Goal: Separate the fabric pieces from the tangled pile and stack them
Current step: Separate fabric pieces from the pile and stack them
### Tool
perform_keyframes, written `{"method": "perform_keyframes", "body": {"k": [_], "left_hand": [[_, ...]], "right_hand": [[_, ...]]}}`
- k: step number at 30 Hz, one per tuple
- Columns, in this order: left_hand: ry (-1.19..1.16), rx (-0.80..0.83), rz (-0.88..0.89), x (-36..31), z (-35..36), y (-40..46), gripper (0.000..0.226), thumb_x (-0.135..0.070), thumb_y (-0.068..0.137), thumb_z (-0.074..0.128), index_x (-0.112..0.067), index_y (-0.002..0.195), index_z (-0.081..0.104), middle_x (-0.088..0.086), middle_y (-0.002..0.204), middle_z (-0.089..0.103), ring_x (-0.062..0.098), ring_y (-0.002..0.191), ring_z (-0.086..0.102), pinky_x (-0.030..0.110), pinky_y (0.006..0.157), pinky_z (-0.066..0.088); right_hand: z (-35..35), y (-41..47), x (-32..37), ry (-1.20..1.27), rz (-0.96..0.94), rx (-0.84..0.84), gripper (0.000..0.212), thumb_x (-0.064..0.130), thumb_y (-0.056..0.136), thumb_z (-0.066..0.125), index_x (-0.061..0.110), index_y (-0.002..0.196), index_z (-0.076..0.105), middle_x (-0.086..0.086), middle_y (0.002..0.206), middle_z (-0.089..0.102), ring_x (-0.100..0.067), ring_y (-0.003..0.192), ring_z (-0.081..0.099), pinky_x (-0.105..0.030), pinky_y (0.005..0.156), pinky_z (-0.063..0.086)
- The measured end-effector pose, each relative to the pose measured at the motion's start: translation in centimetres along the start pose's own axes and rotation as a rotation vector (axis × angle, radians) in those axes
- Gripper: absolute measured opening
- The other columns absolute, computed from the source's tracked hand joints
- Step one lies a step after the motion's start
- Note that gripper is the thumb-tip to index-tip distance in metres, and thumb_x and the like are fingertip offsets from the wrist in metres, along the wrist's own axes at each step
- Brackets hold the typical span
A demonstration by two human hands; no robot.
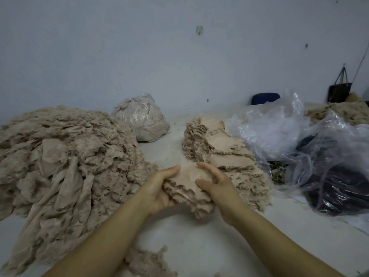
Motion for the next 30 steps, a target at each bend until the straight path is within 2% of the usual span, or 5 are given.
{"method": "perform_keyframes", "body": {"k": [11,15,22,25,30], "left_hand": [[0.054,-0.025,0.331,-7.2,6.6,7.2,0.059,0.004,0.085,0.061,-0.027,0.132,0.041,0.015,0.123,0.058,0.021,0.070,0.067,0.032,0.056,0.056],[0.207,-0.199,0.303,-6.5,8.6,11.3,0.043,-0.001,0.080,0.070,-0.010,0.117,0.051,0.013,0.116,0.060,0.031,0.101,0.062,0.045,0.087,0.053],[0.076,-0.211,0.313,-4.1,9.0,14.7,0.012,0.002,0.079,0.070,-0.003,0.084,0.060,0.019,0.088,0.066,0.029,0.082,0.065,0.043,0.077,0.054],[0.156,-0.161,0.279,-3.5,9.1,15.1,0.030,-0.002,0.078,0.073,-0.006,0.095,0.049,0.017,0.094,0.059,0.027,0.085,0.060,0.035,0.067,0.050],[0.100,-0.058,0.241,-3.4,7.3,13.0,0.032,-0.001,0.083,0.067,-0.003,0.111,0.052,0.015,0.105,0.062,0.020,0.082,0.063,0.027,0.065,0.054]], "right_hand": [[-7.6,10.2,10.4,-0.214,-0.149,-0.187,0.018,0.005,0.079,0.075,0.012,0.096,0.070,-0.008,0.087,0.070,-0.016,0.071,0.064,-0.022,0.070,0.055],[-9.8,14.3,10.2,-0.397,-0.114,-0.264,0.017,0.010,0.083,0.073,0.008,0.099,0.069,-0.013,0.093,0.068,-0.024,0.082,0.062,-0.035,0.078,0.052],[-8.1,14.5,6.7,-0.916,-0.299,-0.210,0.025,0.028,0.097,0.051,0.017,0.111,0.069,-0.003,0.117,0.066,-0.024,0.110,0.058,-0.030,0.092,0.041],[-7.5,14.0,4.5,-1.078,-0.281,-0.070,0.025,0.032,0.098,0.046,0.023,0.095,0.070,0.000,0.108,0.067,-0.024,0.109,0.057,-0.039,0.092,0.042],[-7.8,12.9,3.8,-1.233,-0.266,-0.153,0.034,0.039,0.100,0.042,0.031,0.129,0.057,0.004,0.135,0.052,-0.019,0.129,0.040,-0.039,0.108,0.023]]}}
Point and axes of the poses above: each hand's wrist, its own y-axis towards the middle knuckle, its own z-axis out of the palm, x = y × z, the point moved 4 cm from there along y, towards the middle knuckle
